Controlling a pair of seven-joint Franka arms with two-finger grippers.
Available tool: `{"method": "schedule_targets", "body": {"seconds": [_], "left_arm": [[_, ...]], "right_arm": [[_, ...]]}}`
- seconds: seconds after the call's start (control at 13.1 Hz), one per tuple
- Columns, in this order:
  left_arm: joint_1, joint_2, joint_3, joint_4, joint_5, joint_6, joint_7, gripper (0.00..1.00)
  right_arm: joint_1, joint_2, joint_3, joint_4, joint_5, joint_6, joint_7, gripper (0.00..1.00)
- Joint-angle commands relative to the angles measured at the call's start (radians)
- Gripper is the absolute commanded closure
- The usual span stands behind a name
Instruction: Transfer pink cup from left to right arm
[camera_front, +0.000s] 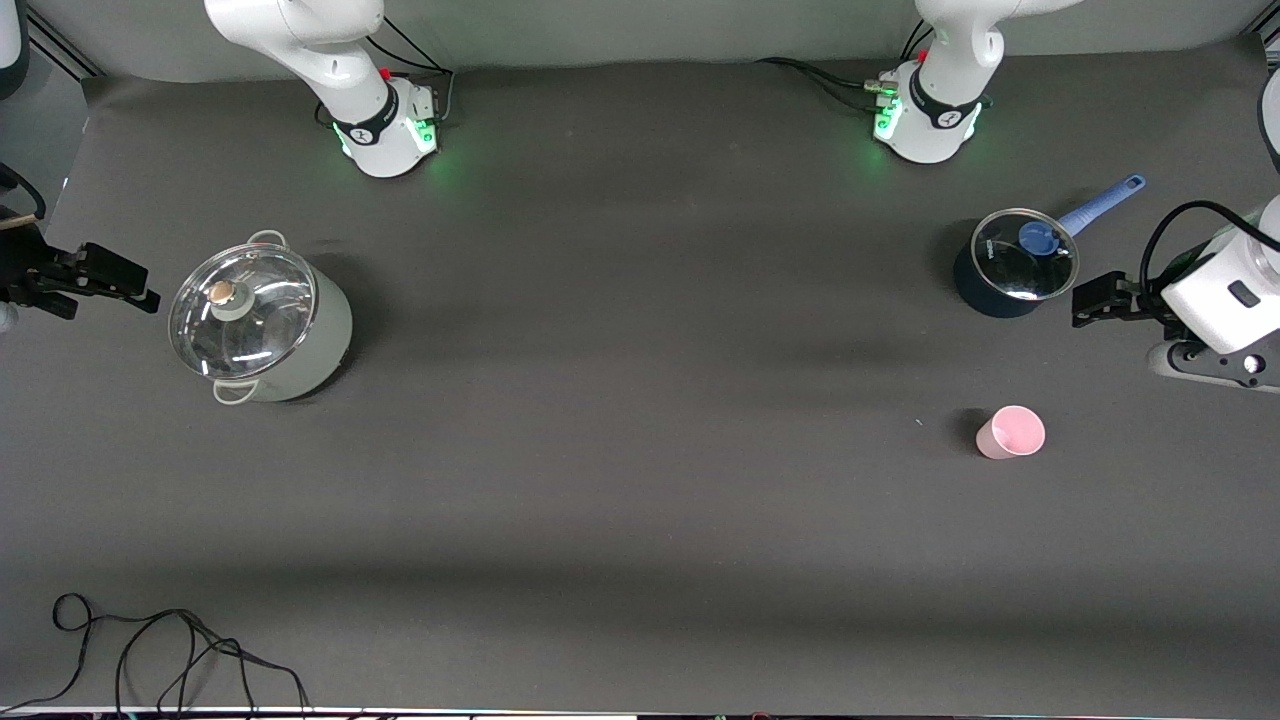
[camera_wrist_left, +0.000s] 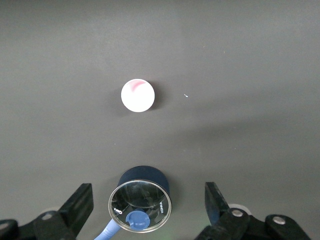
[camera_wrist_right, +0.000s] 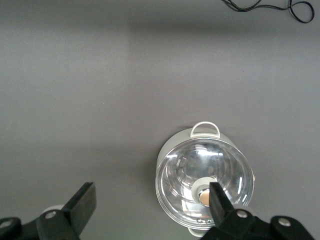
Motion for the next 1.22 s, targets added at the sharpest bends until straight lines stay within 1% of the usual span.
{"method": "schedule_targets", "body": {"seconds": [0.0,0.84,0.99,1.14], "left_arm": [[0.002,-0.026,0.000,-0.026,-0.002,0.003,0.006,0.01],[0.004,-0.020,0.004,-0.020,-0.003,-0.003,0.015,0.01],[0.008,-0.014,0.008,-0.008,-0.003,-0.003,0.091,0.01],[0.025,-0.013,0.014,-0.005,0.006,0.004,0.243,0.01]], "right_arm": [[0.005,-0.001,-0.006,0.011,-0.014,-0.013,-0.008,0.00],[0.005,0.006,-0.006,0.013,-0.016,-0.014,-0.014,0.00],[0.005,0.004,-0.006,0.013,-0.016,-0.014,-0.011,0.00],[0.005,0.004,-0.006,0.013,-0.016,-0.016,-0.011,0.00]]}}
